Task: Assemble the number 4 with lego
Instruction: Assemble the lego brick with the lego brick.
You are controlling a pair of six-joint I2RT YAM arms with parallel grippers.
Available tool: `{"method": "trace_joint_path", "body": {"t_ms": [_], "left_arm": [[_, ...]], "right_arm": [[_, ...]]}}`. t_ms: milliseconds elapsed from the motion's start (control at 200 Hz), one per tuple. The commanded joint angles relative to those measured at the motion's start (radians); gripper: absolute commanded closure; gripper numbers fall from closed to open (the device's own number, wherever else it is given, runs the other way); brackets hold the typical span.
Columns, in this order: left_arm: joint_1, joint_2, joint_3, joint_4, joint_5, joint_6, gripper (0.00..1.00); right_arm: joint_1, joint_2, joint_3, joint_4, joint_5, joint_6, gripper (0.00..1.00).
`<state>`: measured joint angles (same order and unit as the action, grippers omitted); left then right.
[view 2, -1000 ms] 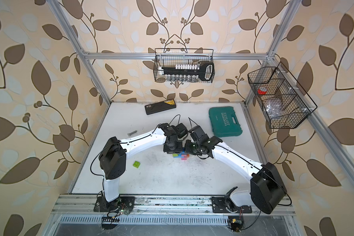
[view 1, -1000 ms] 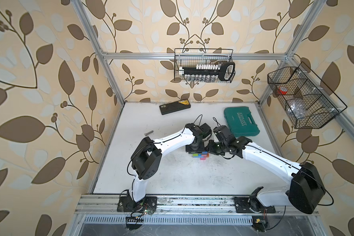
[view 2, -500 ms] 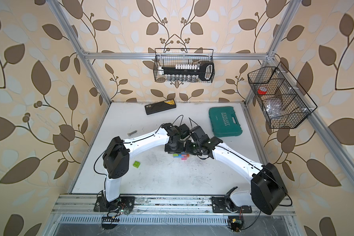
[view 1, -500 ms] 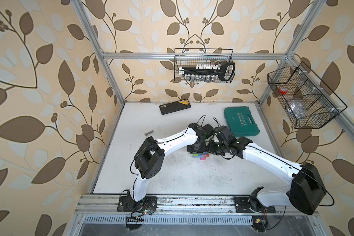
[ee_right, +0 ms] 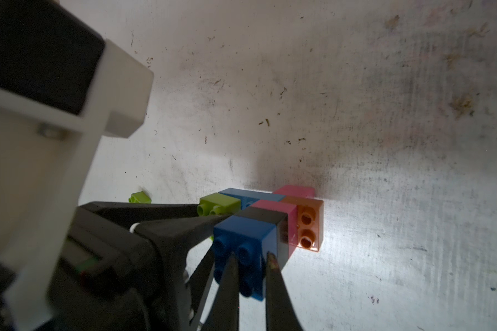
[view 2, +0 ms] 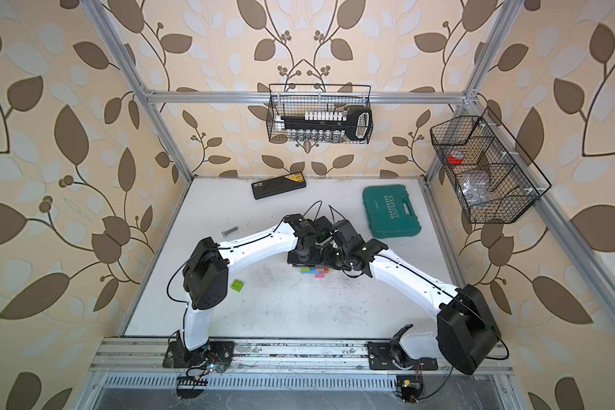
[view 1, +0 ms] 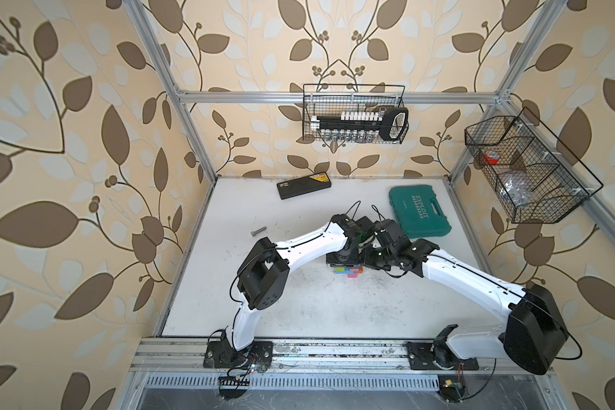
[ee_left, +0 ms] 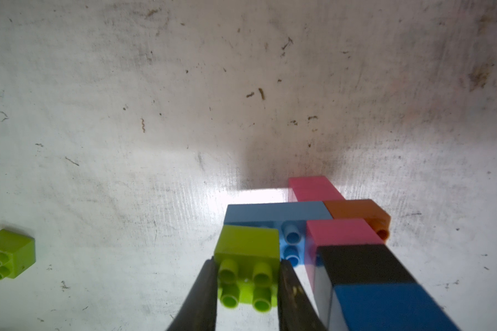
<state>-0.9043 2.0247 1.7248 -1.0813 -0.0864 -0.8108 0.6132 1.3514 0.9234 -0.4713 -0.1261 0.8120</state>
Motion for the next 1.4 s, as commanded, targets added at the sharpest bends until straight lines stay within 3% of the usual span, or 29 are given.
{"method": "trace_joint_path", "body": {"t_ms": [0,955,1395], "left_arm": [[-0.011,0.046,0.008,-0.004,-0.019,-0.003,1.0],[-0.028,0.078,0.041,-0.013,-0.018,0.009,1.0],[-0.028,0.041,0.045,0.012,-0.015,0.019,0.66]], "right_arm": [[0.007,0.028,-0.06,-0.111,0.029,0.006,0.9],[0.012,0.018,-0.081,-0.105,0.031,0.012,0.91],[0.016,0.01,-0.083,-0.111,0.034,0.013,0.91]]}}
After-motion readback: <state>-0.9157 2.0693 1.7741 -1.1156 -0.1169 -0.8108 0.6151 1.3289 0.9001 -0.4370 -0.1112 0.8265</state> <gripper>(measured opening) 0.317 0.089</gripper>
